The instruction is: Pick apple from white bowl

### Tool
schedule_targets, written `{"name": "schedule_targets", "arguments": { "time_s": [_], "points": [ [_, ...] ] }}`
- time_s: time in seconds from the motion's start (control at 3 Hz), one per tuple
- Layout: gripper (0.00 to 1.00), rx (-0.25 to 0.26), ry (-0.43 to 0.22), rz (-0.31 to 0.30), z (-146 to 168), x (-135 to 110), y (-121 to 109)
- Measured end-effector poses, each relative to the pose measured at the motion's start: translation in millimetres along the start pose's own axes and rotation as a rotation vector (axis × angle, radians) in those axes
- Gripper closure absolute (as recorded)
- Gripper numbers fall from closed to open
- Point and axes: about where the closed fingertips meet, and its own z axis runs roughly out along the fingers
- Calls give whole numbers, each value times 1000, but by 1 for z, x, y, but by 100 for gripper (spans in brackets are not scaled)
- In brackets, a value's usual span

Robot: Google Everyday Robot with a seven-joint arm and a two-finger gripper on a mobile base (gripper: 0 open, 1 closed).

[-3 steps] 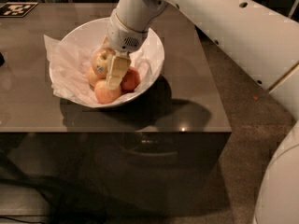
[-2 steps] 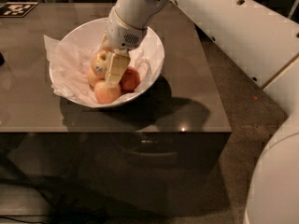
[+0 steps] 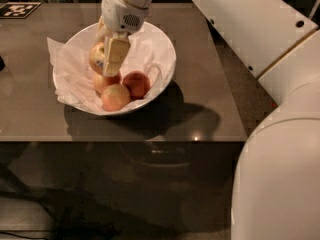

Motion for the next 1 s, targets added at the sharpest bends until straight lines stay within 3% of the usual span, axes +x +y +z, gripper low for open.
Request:
{"name": "schedule_targets", "arguments": {
  "time_s": [0.33, 1.0],
  "points": [
    [100, 11, -4, -7, -10, -6, -4],
    [100, 78, 47, 49, -97, -35, -1]
  ]
}}
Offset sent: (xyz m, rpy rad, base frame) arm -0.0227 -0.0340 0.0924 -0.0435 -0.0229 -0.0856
